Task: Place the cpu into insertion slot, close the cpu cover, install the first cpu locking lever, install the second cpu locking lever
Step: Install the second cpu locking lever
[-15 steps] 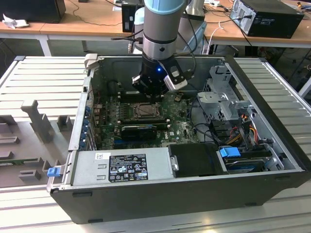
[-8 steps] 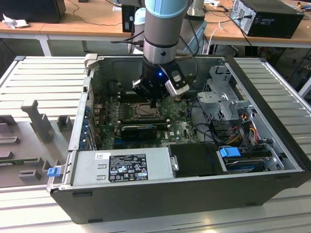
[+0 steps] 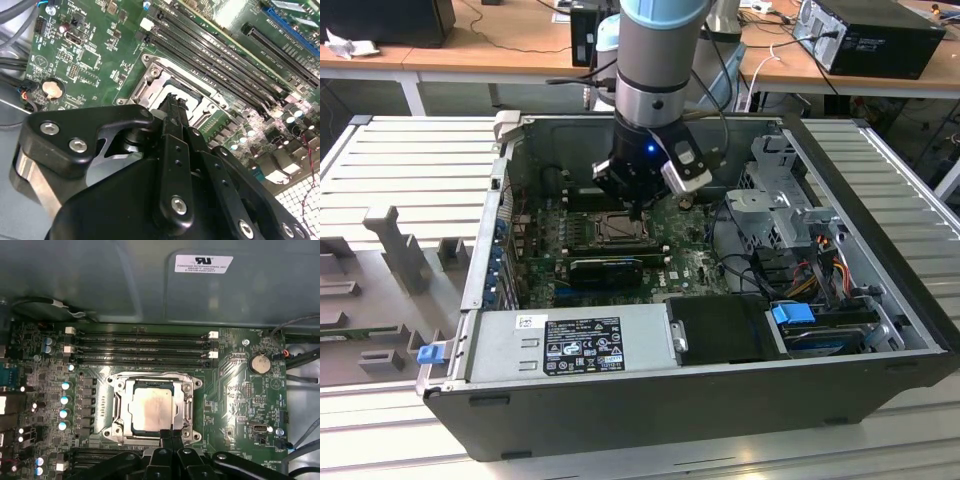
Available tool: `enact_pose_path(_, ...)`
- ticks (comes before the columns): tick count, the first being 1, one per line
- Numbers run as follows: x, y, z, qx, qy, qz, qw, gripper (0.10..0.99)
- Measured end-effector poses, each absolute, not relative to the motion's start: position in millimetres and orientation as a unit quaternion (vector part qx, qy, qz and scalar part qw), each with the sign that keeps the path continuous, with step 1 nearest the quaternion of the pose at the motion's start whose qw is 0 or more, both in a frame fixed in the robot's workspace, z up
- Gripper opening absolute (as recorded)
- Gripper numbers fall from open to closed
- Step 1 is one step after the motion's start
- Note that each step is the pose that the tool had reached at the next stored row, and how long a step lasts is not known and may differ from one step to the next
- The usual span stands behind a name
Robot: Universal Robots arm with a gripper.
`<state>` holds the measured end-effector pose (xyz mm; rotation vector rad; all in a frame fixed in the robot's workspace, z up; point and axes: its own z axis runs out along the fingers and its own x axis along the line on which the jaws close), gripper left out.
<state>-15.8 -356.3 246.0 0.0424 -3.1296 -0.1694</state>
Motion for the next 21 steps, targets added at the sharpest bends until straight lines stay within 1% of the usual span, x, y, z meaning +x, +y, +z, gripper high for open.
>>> enact_pose_path(10,-16.3,-380.2,245.5,0.014,-0.998,-0.054,0.004,0.106)
enact_pose_path(11,-16.4,-382.4,245.4,0.015,-0.998,-0.057,0.004,0.106)
enact_pose_path(15,-17.3,-385.2,245.2,0.016,-0.995,-0.099,0.003,0.106)
enact_pose_path(16,-18.5,-386.3,243.9,0.018,-0.995,-0.102,0.003,0.106)
enact_pose_path(21,-30.7,-388.8,236.9,0.031,-0.994,-0.104,0.004,0.106)
